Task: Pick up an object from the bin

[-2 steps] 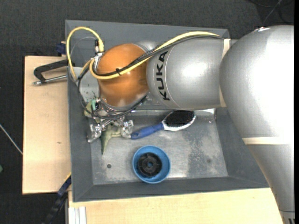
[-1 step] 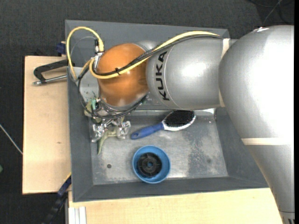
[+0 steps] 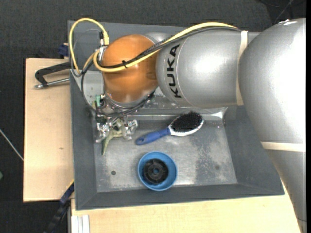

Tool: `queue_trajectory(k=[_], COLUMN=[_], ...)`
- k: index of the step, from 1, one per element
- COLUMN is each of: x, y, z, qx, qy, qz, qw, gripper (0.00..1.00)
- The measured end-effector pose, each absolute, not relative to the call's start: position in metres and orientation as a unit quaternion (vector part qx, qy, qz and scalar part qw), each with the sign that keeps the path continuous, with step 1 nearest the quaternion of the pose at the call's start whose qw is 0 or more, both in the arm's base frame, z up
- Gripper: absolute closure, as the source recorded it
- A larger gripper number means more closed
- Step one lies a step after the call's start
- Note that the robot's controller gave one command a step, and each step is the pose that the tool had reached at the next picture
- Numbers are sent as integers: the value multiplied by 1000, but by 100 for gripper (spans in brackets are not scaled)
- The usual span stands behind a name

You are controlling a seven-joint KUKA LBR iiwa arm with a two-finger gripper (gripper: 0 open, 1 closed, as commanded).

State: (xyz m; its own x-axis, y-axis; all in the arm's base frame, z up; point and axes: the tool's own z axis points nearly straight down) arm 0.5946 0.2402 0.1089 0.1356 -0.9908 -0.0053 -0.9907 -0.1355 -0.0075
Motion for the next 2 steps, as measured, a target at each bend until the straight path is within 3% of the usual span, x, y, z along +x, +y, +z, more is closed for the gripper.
queue_trajectory(k=[1, 2], x=[595, 597], y=[242, 245], z=[114, 198], qx=[-752, -751], qy=[659, 660], qz=[1, -2], qw=[4, 7], gripper=[100, 100])
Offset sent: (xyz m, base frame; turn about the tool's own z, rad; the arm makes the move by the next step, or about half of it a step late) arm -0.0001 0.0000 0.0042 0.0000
